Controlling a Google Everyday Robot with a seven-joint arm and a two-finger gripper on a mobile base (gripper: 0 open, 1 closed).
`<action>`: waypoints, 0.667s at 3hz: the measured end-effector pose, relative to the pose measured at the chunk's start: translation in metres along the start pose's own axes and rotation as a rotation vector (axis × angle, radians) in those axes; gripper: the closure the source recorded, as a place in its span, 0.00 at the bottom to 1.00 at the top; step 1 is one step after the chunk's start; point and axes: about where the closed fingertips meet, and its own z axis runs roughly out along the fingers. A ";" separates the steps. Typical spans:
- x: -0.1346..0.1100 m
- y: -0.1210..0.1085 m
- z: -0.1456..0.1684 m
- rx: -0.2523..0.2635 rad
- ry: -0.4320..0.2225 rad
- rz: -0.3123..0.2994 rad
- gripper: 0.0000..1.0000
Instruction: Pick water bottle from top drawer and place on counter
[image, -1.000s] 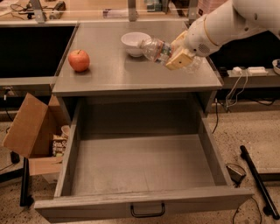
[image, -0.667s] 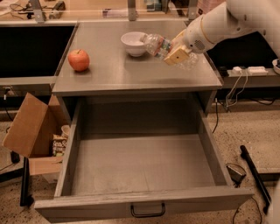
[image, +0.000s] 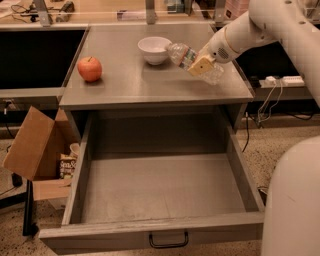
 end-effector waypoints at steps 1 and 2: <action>0.010 -0.008 0.015 -0.026 0.014 0.030 0.28; 0.010 -0.008 0.015 -0.026 0.014 0.030 0.03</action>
Offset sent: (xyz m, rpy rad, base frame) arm 0.0087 -0.0021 -0.0122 0.0063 0.0341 -0.0059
